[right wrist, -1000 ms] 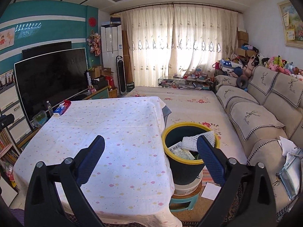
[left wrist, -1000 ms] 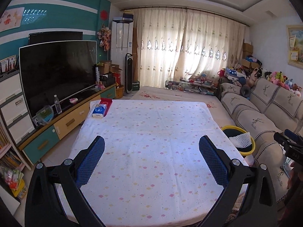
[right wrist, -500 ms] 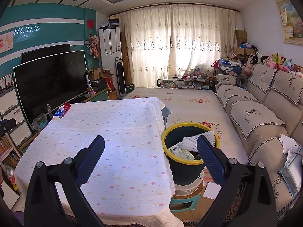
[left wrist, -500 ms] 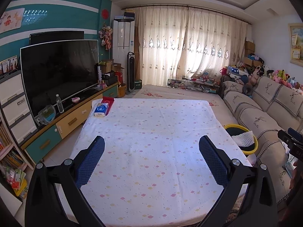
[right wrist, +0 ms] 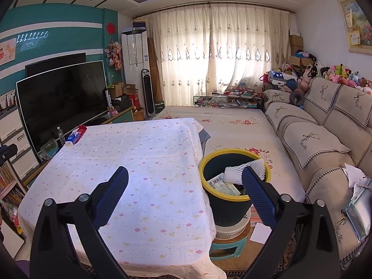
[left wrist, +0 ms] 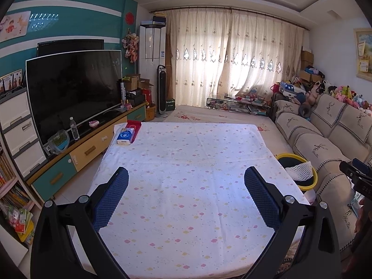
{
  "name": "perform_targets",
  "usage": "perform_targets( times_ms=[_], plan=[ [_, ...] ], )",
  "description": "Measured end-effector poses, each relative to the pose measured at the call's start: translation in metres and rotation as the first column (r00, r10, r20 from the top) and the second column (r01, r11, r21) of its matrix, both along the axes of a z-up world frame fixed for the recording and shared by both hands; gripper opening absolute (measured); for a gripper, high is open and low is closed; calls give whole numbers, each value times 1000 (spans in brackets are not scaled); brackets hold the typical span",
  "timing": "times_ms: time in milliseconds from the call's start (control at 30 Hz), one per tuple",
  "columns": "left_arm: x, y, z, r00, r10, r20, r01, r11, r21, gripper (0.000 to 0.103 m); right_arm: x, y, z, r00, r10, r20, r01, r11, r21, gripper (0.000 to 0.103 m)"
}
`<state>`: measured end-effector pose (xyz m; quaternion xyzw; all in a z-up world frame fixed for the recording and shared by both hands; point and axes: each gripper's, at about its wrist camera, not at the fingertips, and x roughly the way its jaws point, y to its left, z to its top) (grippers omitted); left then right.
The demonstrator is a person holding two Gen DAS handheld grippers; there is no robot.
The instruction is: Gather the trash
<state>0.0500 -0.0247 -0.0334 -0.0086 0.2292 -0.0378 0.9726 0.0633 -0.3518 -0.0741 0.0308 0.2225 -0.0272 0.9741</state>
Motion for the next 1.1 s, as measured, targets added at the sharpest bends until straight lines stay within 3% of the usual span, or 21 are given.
perform_targets(
  times_ms=[1100],
  plan=[
    [2, -3, -6, 1000, -9, -12, 9, 1000, 7, 98, 4, 2, -7, 1000, -1, -9, 1, 1000, 9, 93]
  ],
)
